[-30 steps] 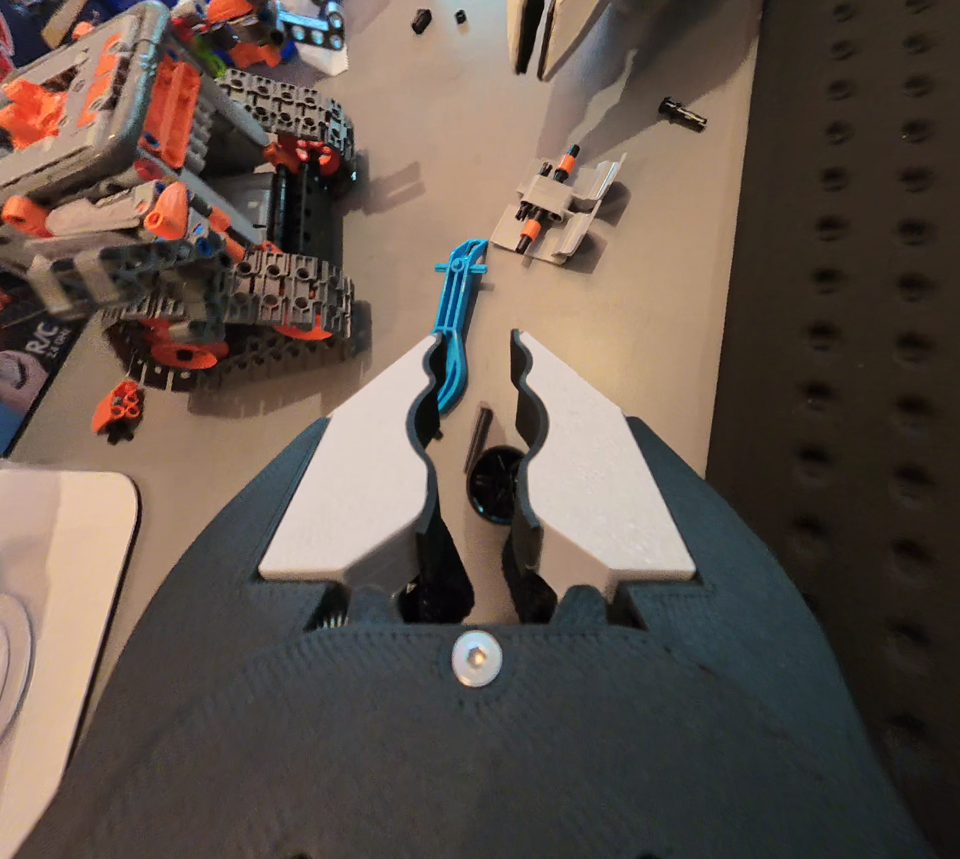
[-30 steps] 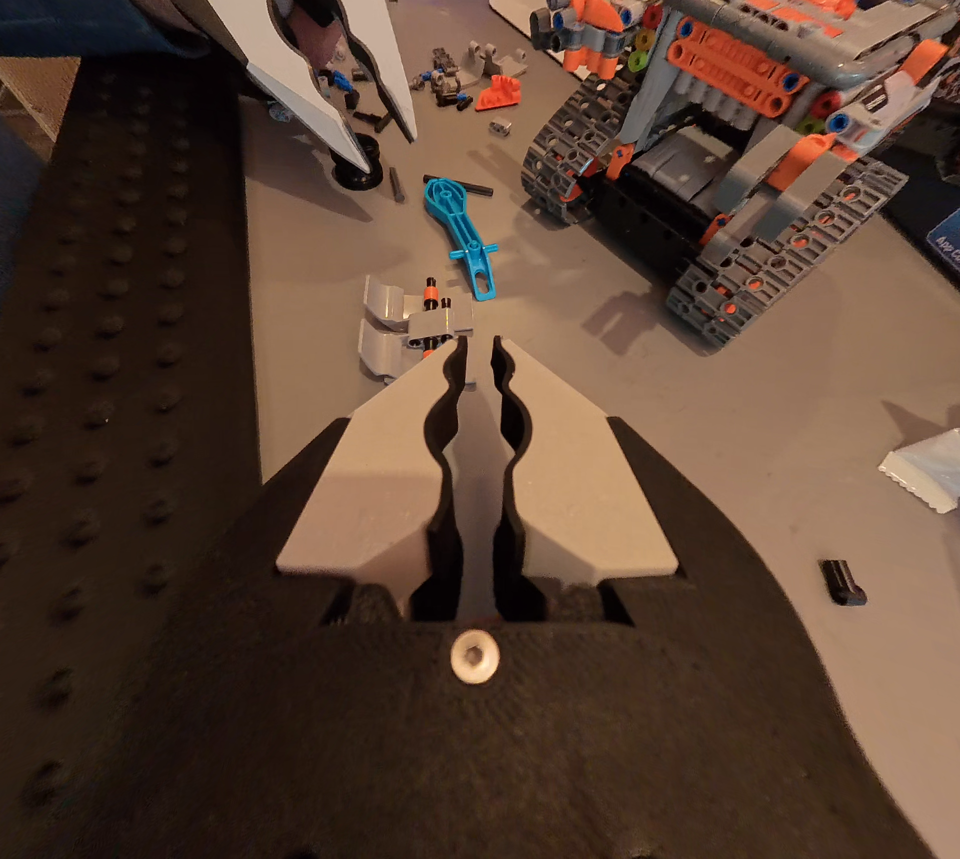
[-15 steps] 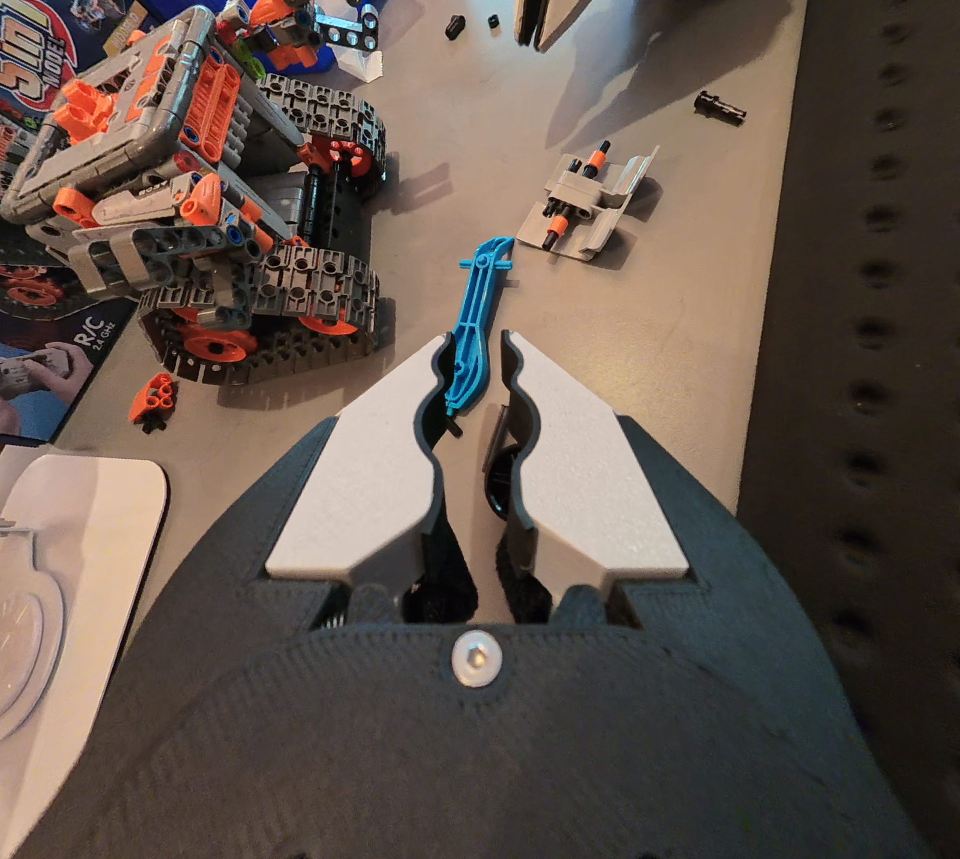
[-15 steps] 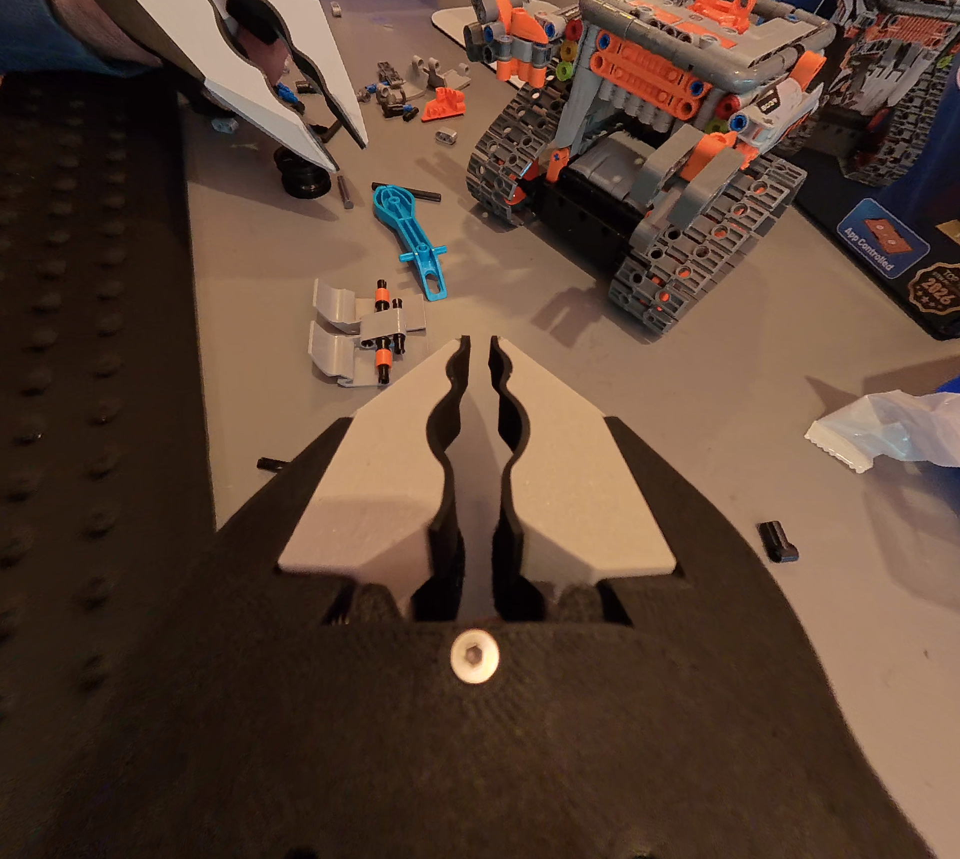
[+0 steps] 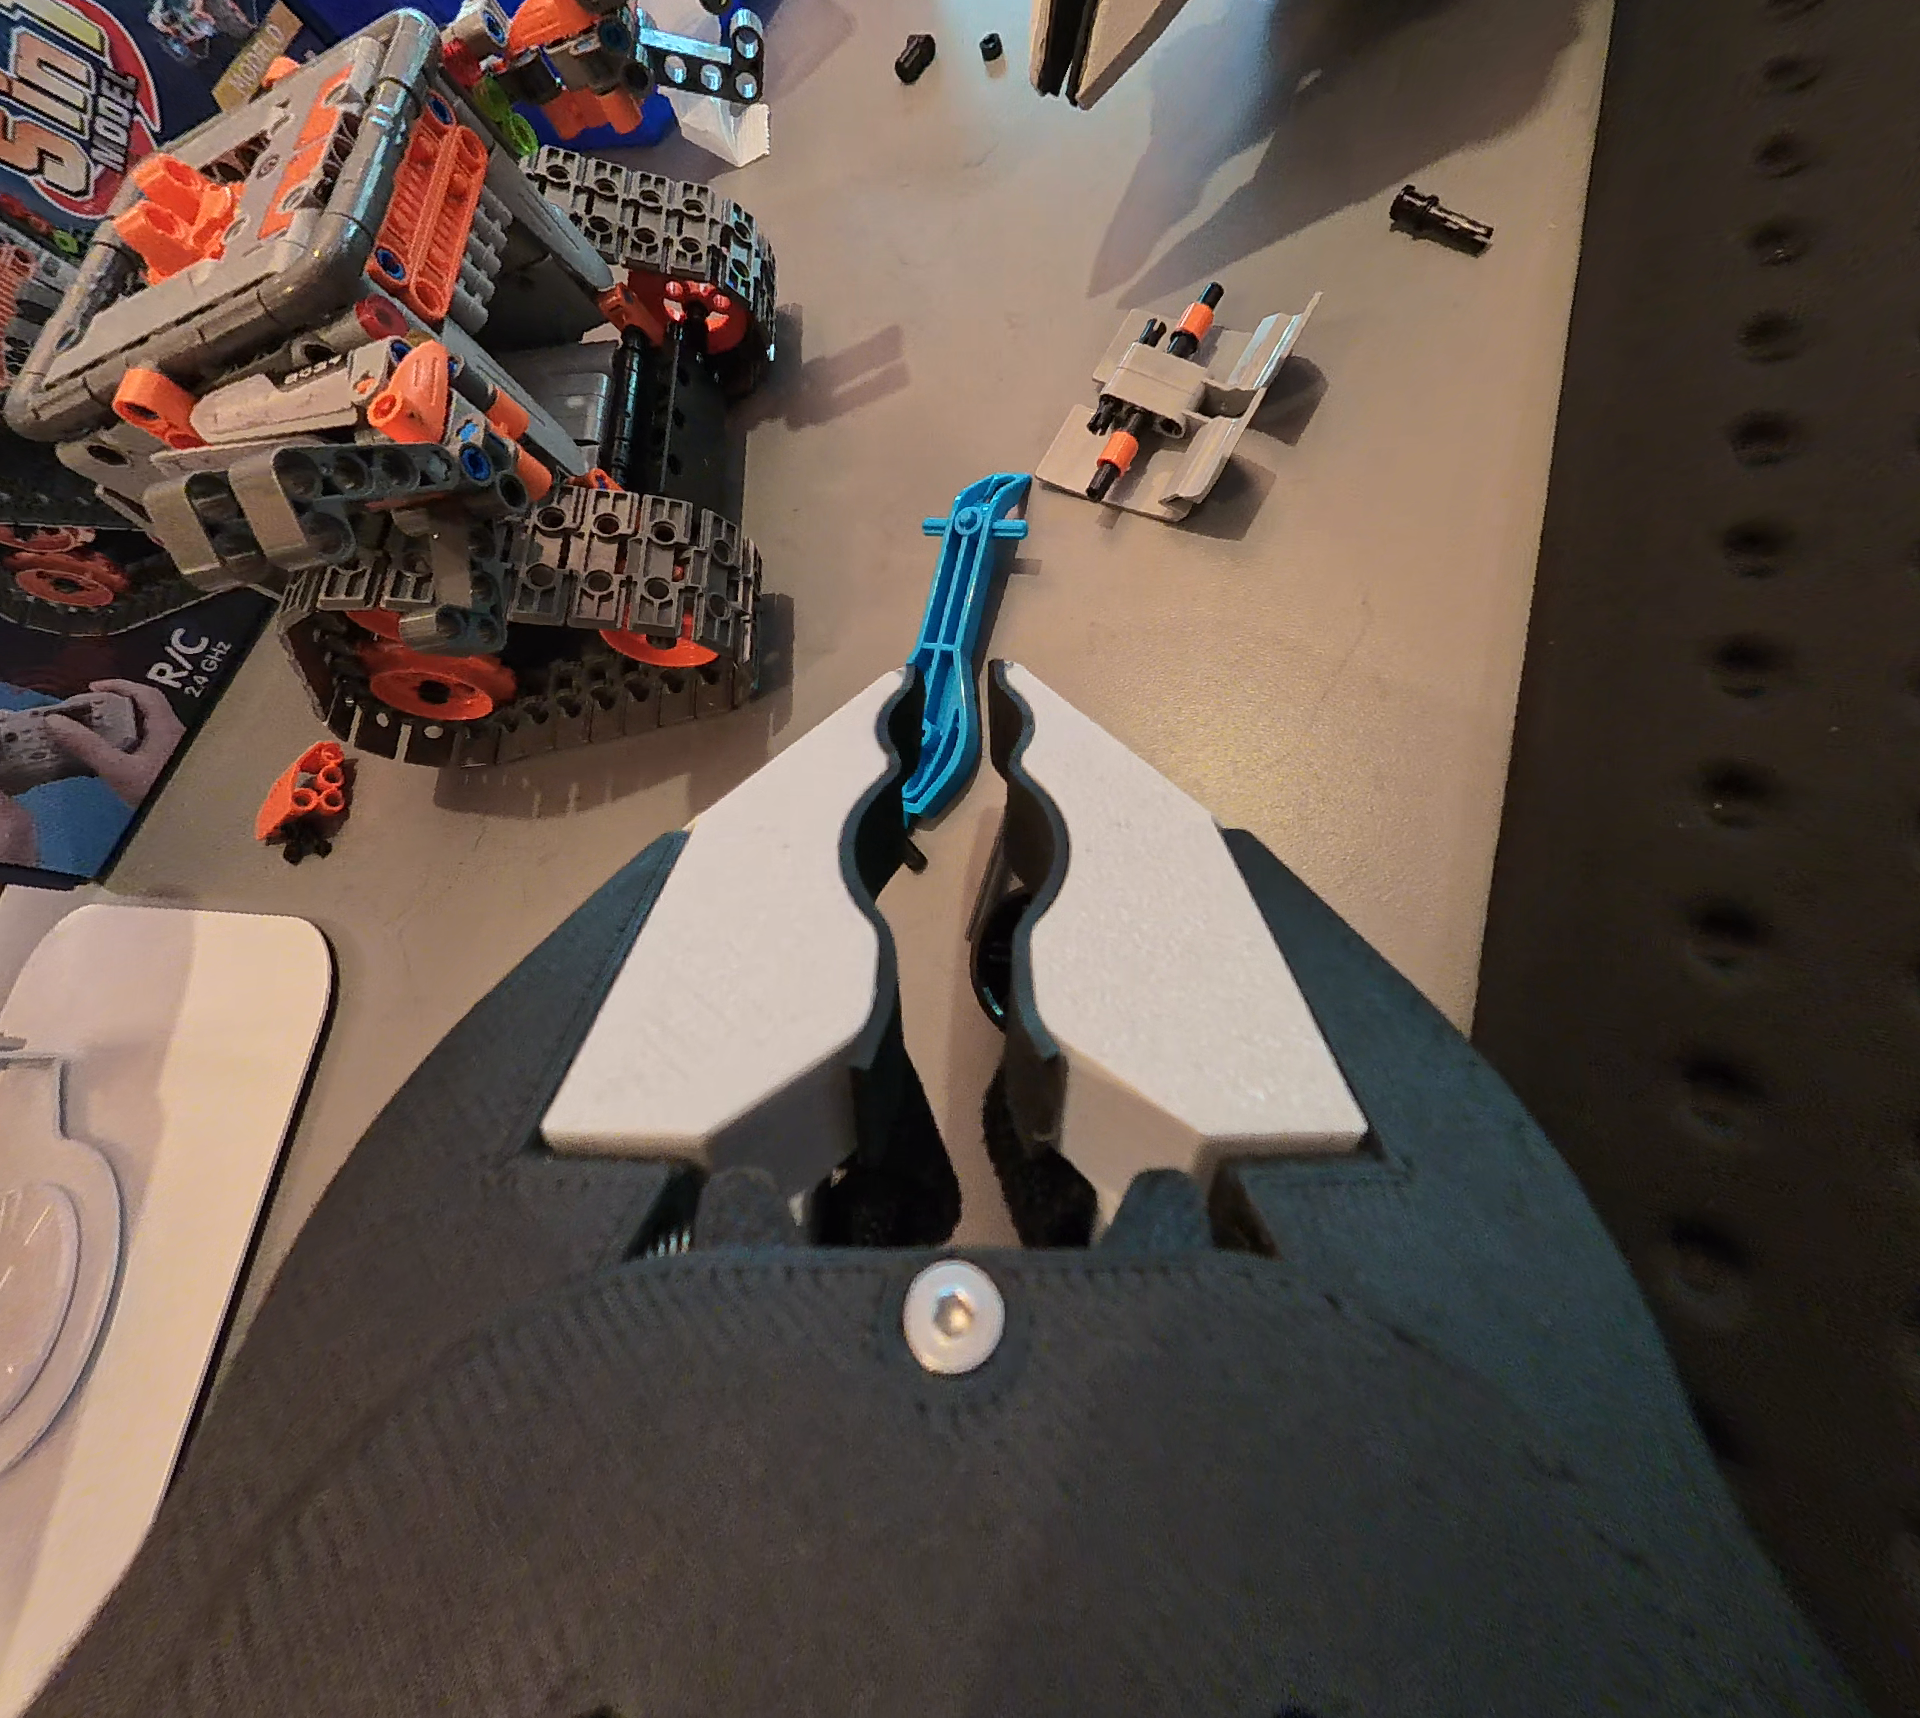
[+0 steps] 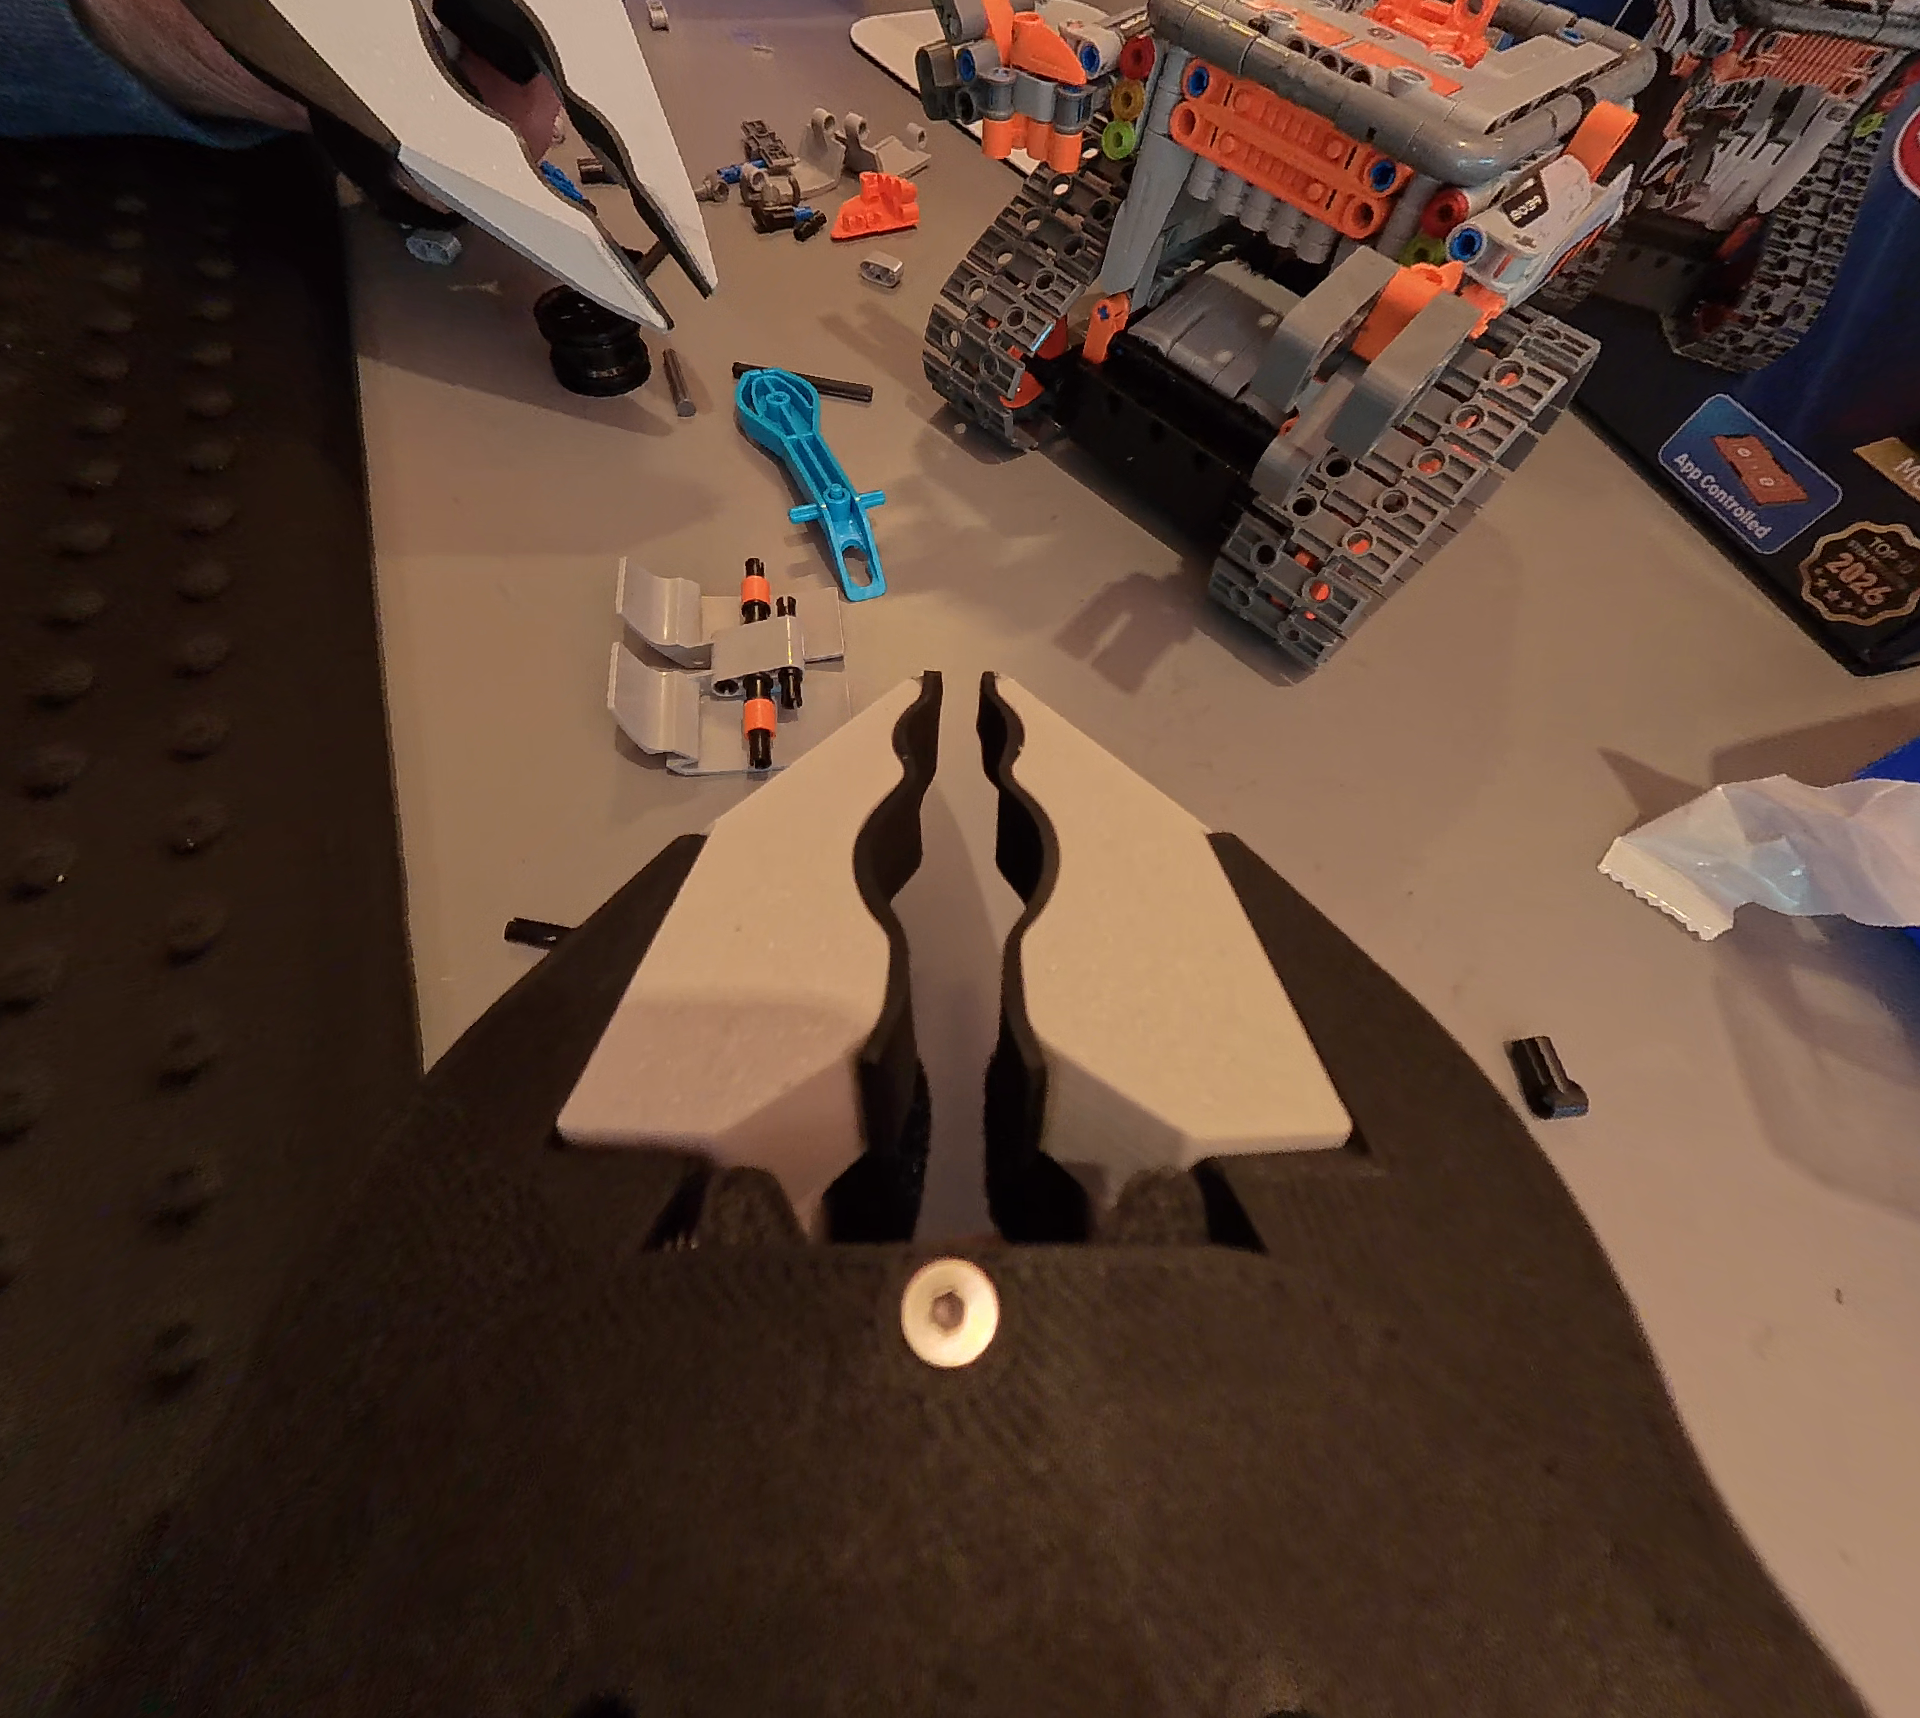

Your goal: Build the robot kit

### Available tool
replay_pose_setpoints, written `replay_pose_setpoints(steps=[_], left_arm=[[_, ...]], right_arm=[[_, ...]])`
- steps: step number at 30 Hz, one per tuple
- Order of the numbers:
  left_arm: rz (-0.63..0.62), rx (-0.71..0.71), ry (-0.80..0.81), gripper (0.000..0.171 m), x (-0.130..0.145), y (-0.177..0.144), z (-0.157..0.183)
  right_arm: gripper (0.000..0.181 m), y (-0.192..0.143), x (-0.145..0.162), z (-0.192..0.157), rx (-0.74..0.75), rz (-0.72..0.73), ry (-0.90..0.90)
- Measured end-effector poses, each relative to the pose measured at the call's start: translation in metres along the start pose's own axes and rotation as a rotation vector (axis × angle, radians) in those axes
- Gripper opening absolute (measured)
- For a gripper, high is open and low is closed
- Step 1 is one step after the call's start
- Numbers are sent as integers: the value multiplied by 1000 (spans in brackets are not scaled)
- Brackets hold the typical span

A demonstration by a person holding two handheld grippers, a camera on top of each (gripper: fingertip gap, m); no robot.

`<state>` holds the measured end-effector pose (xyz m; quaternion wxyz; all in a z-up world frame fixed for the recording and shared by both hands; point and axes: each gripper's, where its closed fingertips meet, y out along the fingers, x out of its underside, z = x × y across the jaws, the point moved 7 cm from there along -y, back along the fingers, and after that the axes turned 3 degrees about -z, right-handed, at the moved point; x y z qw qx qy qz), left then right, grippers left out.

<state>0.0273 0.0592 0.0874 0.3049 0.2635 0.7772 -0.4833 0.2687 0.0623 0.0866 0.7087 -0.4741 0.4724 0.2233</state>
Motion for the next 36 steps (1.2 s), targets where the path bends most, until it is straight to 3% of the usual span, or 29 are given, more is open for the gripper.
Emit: replay_pose_setpoints(steps=[27,36], left_arm=[[26,-1,-5,11,-1,-4,-3],[28,-100,8,15,6,-42,-12]], right_arm=[[4,0,0,2,5,3,11],[5,-1,0,5,-7,9,37]])
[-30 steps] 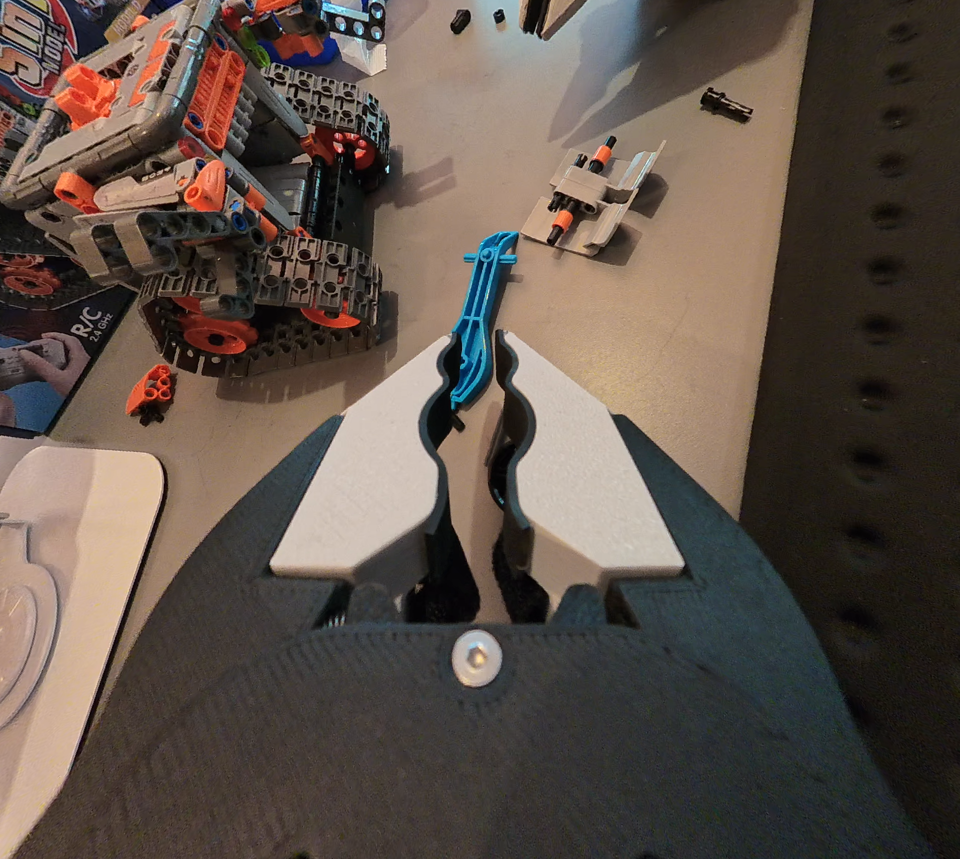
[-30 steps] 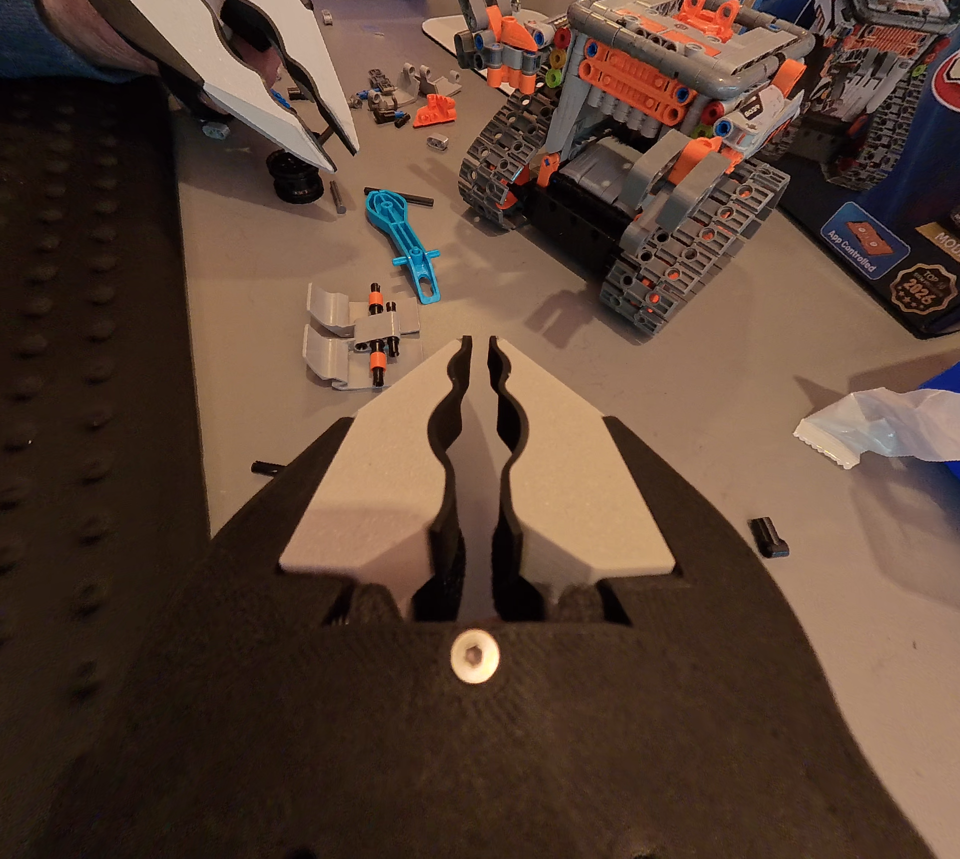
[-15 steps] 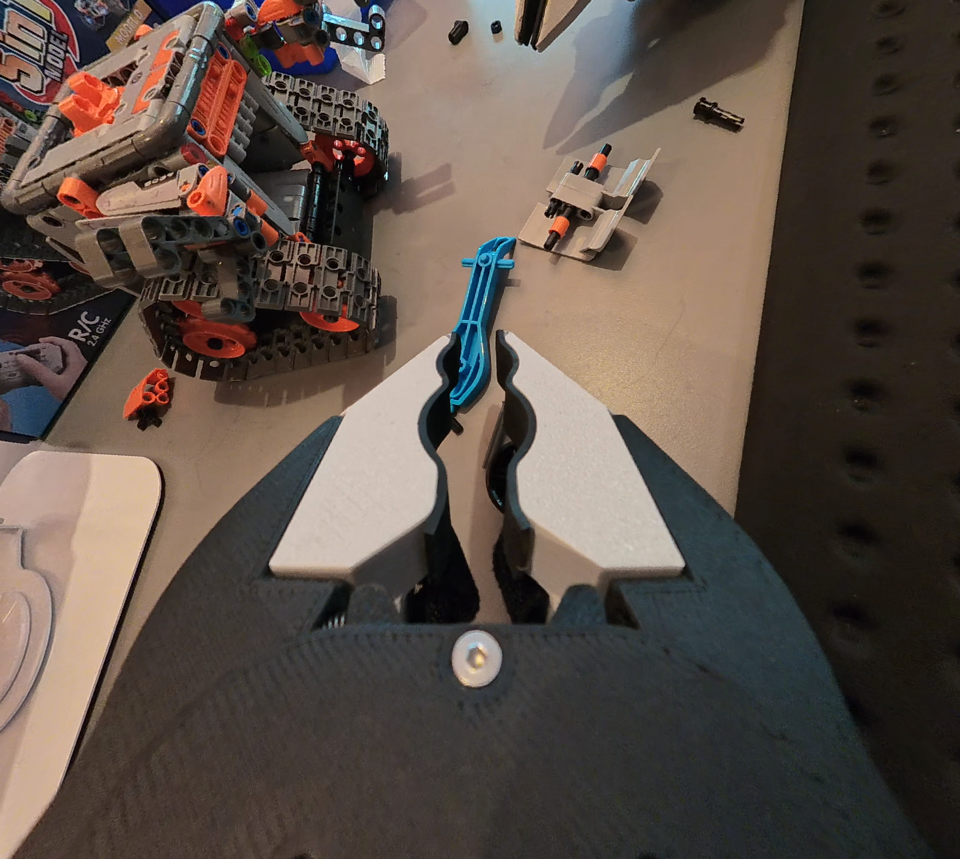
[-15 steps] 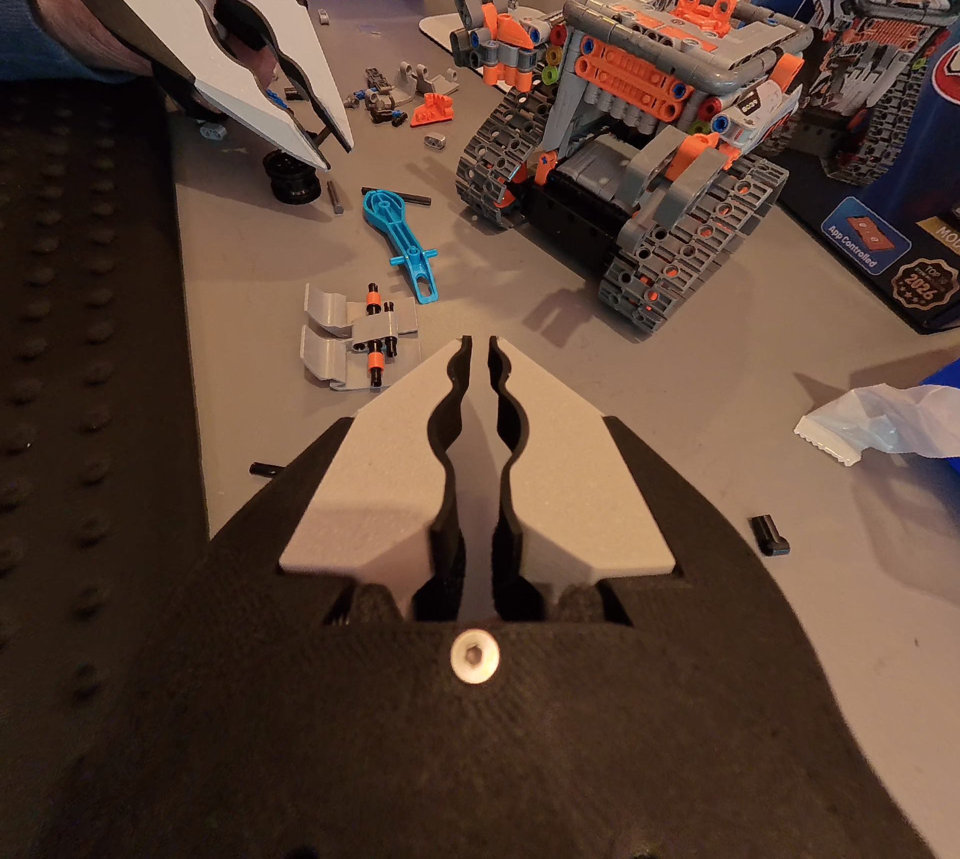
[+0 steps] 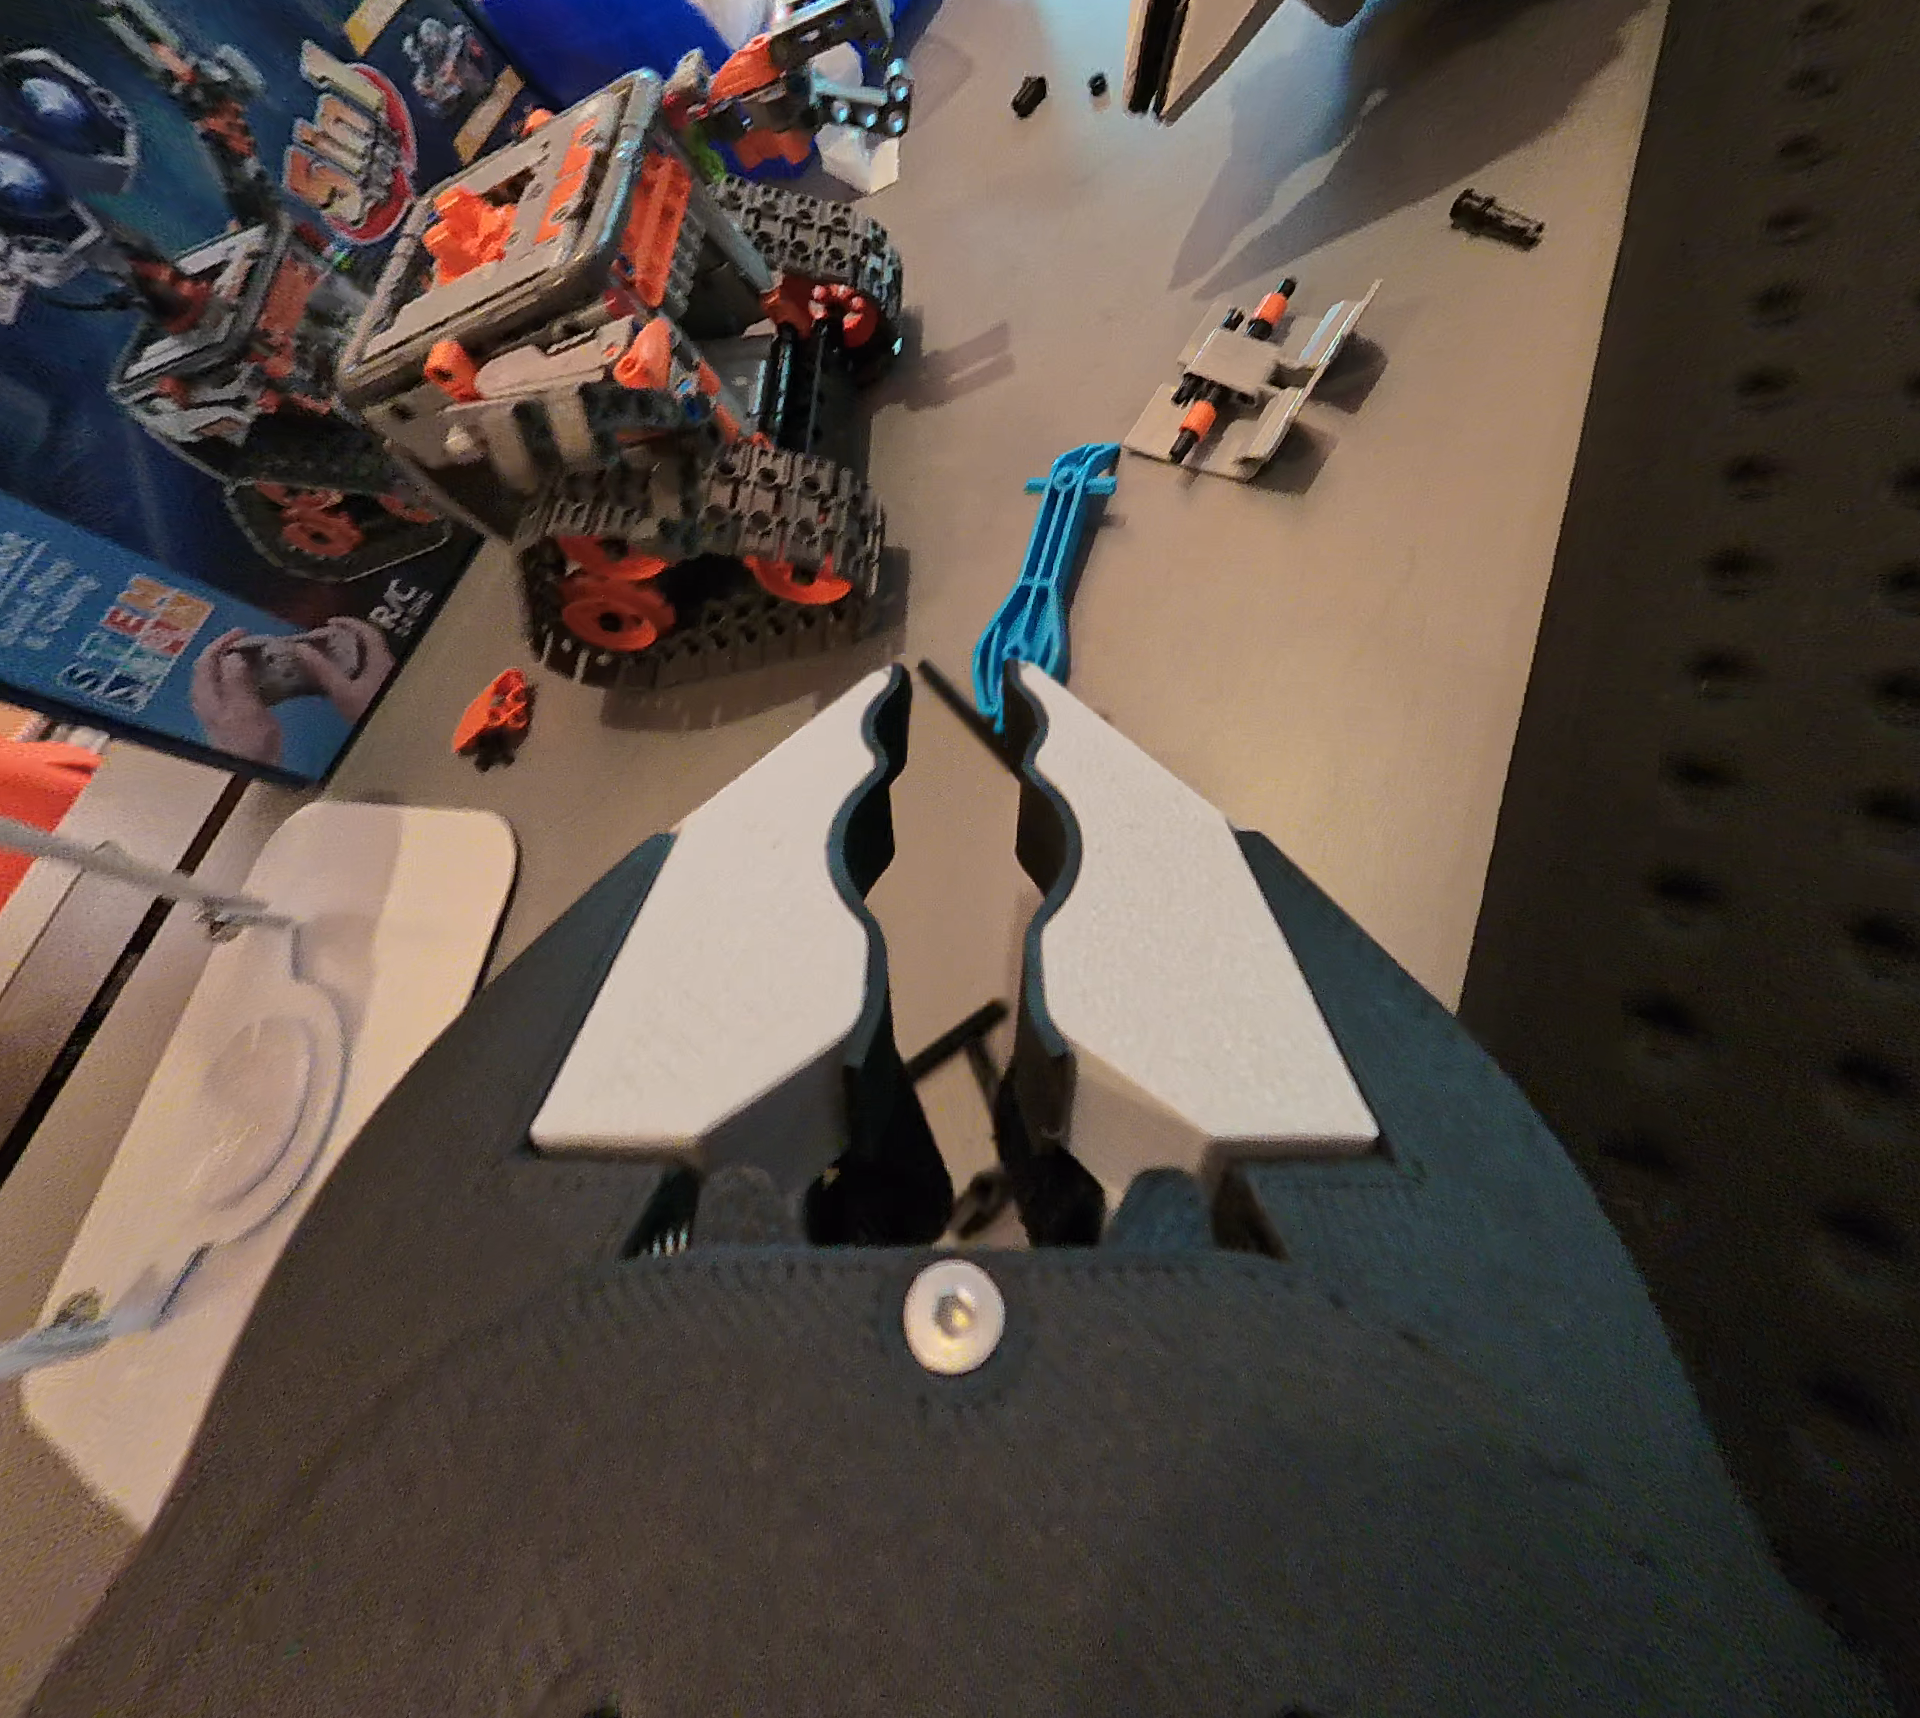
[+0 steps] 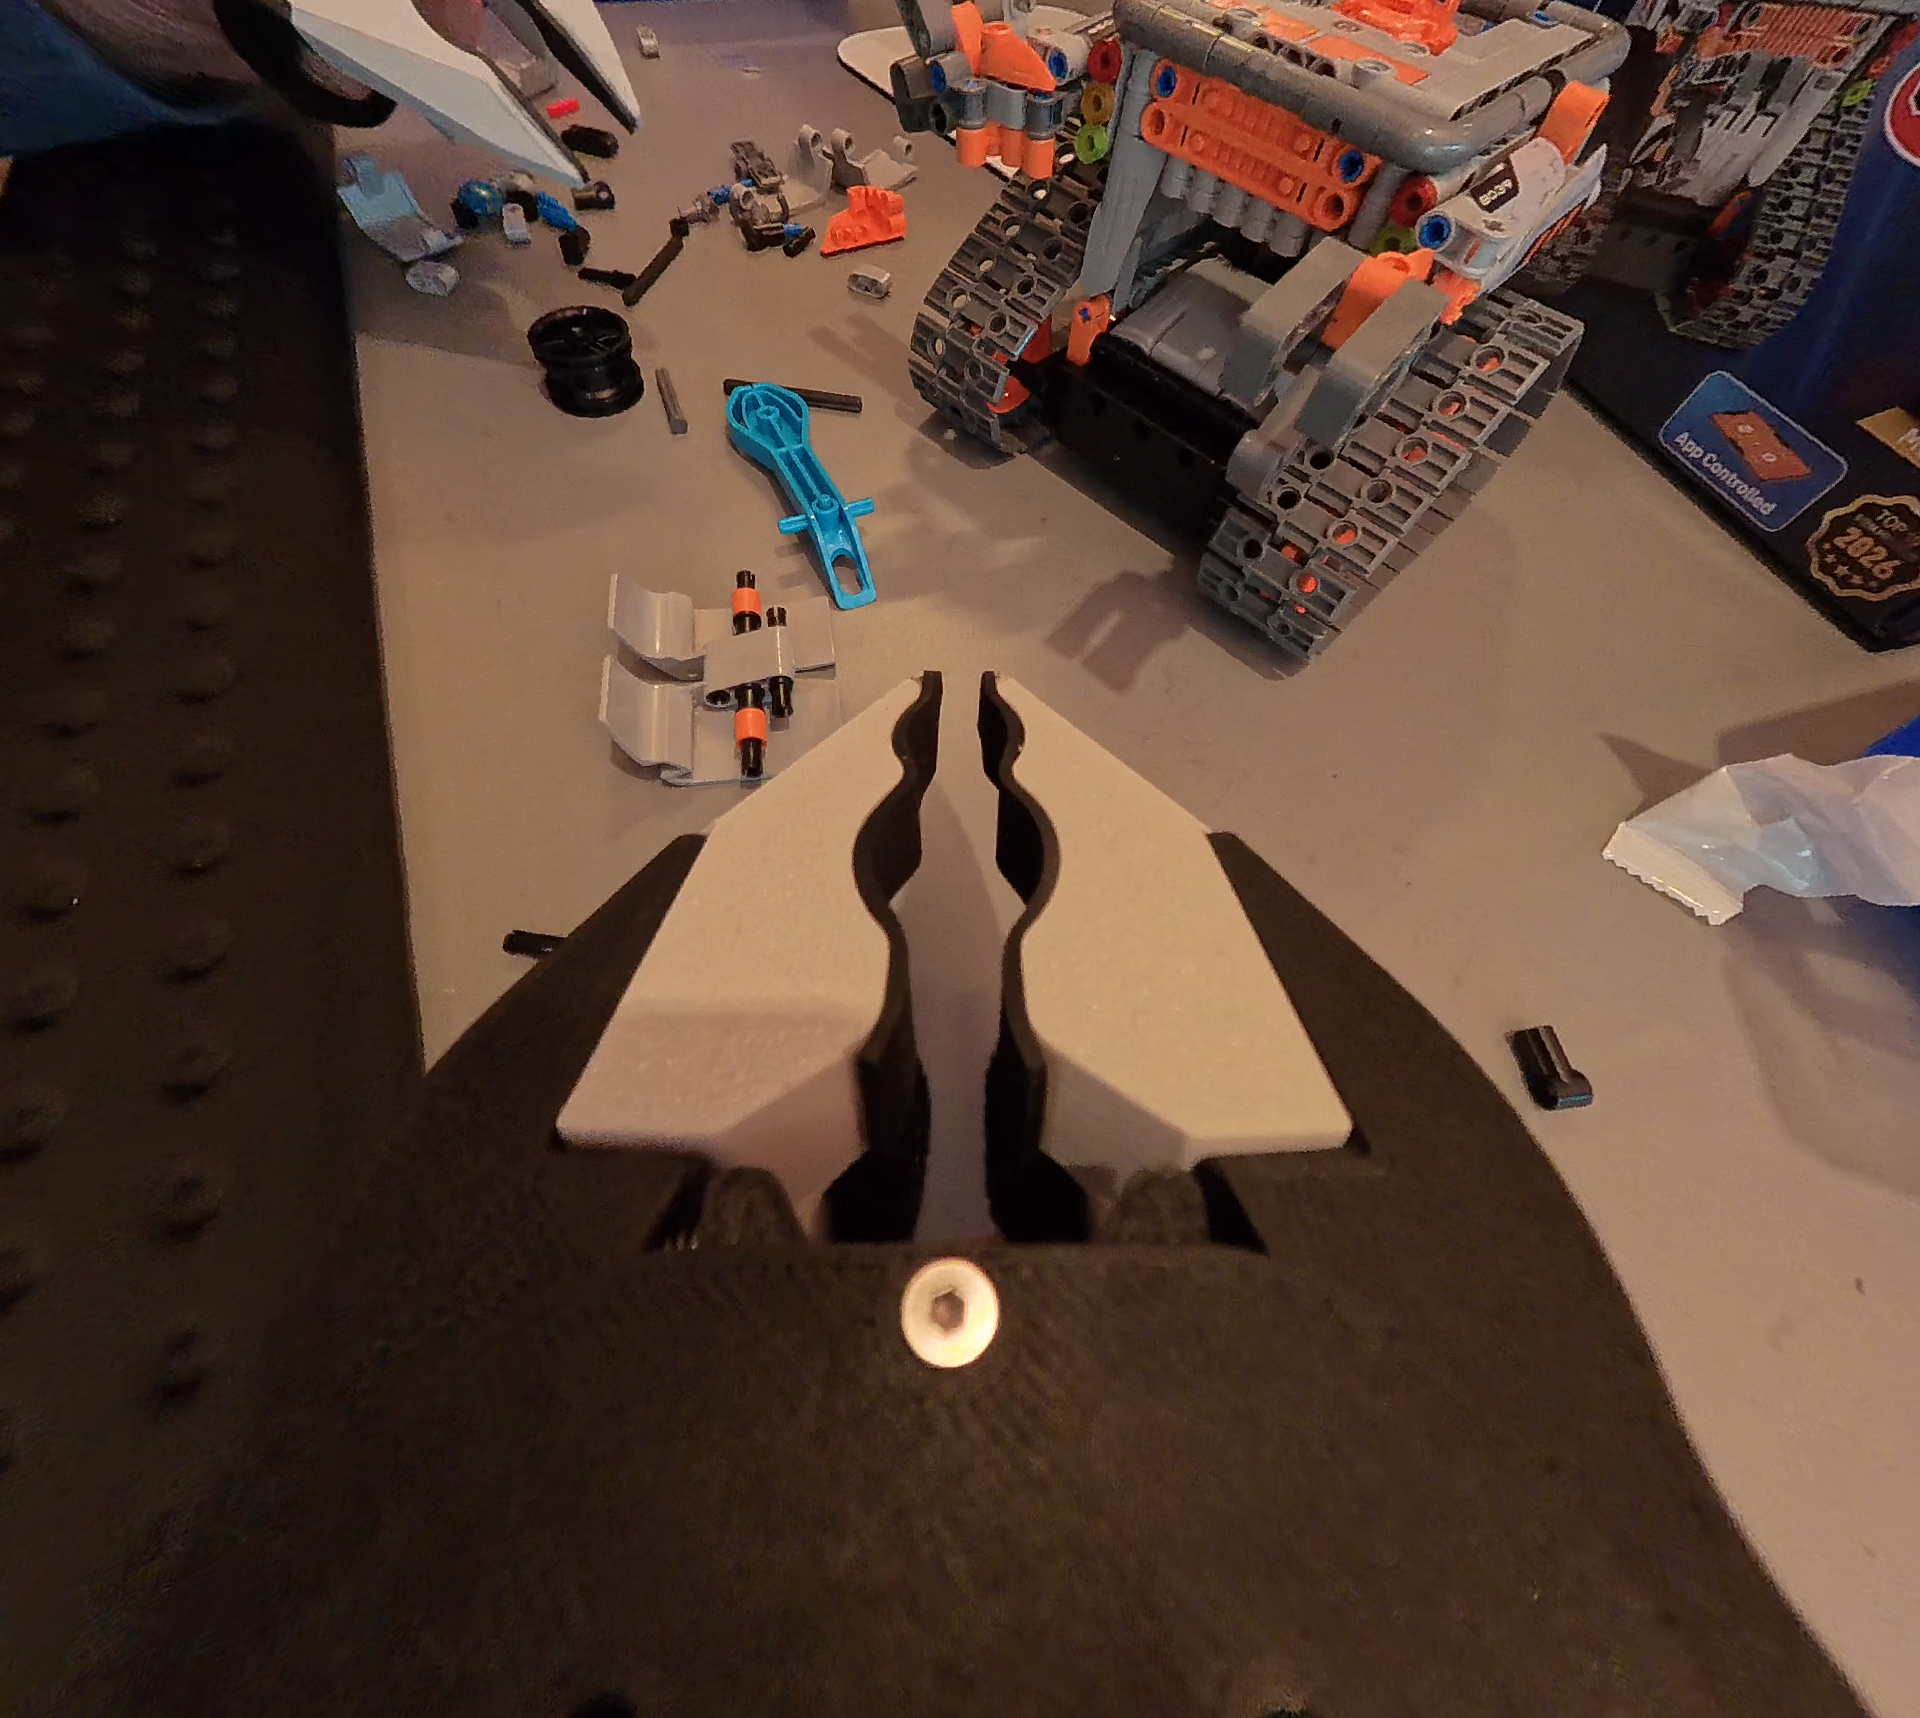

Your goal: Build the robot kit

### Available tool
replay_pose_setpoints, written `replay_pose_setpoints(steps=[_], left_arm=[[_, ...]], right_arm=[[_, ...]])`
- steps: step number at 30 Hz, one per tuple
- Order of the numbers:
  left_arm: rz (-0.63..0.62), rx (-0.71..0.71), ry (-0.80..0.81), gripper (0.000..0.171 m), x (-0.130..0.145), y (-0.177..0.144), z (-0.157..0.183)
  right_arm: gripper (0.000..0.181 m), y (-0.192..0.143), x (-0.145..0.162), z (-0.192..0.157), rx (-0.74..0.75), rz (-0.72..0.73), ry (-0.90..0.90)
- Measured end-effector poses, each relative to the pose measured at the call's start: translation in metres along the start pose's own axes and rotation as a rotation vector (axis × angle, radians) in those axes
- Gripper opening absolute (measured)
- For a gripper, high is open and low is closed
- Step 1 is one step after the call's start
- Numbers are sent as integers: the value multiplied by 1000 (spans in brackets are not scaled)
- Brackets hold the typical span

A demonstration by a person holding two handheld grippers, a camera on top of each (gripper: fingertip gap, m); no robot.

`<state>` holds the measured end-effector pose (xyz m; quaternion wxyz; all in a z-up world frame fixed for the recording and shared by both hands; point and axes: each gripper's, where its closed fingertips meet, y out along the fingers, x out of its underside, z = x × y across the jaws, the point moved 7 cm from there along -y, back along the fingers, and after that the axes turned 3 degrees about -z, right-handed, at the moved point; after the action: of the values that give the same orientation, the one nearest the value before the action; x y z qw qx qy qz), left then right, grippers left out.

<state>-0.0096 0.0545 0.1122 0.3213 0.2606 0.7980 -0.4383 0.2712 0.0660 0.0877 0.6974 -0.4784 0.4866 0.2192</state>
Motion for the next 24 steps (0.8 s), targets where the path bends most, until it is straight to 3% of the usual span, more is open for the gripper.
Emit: replay_pose_setpoints(steps=[6,12,18,21,24], left_arm=[[-82,-91,-69,18,36,-41,-22],[-211,-166,-141,24,78,-87,-44],[-288,-81,-260,30,112,-123,-53],[-373,-24,-259,30,126,-124,-51],[-377,45,-257,29,127,-118,-44]], right_arm=[[6,-3,-3,1,-19,25,28],[6,-6,-33,-14,10,8,-30],[6,6,-69,-44,4,-2,-119],[6,20,-79,-59,-27,-4,-146],[6,35,-85,-70,-54,-1,-166]])
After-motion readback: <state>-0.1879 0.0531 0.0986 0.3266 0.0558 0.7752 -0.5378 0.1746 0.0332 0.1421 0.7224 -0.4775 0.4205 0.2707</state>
